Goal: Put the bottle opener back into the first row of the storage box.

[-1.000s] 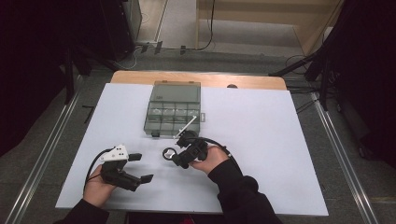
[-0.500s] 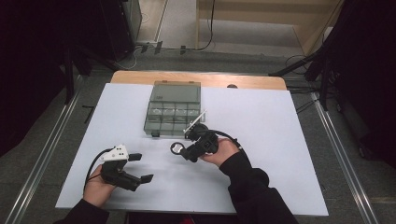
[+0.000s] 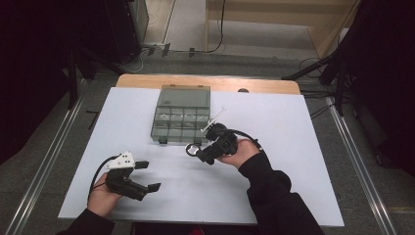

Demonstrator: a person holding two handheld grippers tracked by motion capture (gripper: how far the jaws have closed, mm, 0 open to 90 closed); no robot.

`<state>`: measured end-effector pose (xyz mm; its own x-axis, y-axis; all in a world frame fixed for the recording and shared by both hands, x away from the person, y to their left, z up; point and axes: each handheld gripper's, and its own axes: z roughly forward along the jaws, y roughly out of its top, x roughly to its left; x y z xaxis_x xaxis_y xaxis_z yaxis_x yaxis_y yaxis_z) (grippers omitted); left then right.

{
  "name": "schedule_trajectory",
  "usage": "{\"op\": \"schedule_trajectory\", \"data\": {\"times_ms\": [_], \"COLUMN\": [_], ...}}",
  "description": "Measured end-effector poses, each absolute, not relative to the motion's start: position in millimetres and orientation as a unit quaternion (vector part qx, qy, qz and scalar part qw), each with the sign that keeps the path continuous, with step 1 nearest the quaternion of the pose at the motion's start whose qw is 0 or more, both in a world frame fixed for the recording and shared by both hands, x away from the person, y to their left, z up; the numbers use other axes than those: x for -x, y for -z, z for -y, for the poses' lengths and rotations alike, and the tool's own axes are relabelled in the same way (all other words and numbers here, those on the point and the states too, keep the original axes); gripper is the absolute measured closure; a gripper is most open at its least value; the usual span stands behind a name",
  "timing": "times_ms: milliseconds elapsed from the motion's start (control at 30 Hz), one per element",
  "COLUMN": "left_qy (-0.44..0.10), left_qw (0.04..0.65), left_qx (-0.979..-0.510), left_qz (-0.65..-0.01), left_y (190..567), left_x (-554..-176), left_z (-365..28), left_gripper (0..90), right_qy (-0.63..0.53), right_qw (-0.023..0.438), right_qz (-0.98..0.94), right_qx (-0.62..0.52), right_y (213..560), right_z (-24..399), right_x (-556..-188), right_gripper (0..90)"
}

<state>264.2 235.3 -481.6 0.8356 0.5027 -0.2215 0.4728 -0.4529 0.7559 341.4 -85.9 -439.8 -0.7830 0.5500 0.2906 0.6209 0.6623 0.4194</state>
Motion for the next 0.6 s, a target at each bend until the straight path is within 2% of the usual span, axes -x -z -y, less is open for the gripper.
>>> {"op": "schedule_trajectory", "data": {"times_ms": [600], "left_qy": [-0.016], "left_qw": [0.438], "left_qx": [-0.852], "left_qz": [-0.287], "left_y": [482.0], "left_x": [-264.2], "left_z": [-234.8], "left_gripper": [4.6], "right_qy": [0.267], "right_qw": [0.064], "right_qz": [0.905], "right_qx": [0.324], "right_y": [416.7], "right_z": [91.9], "right_x": [-366.0], "right_gripper": [65.9]}}
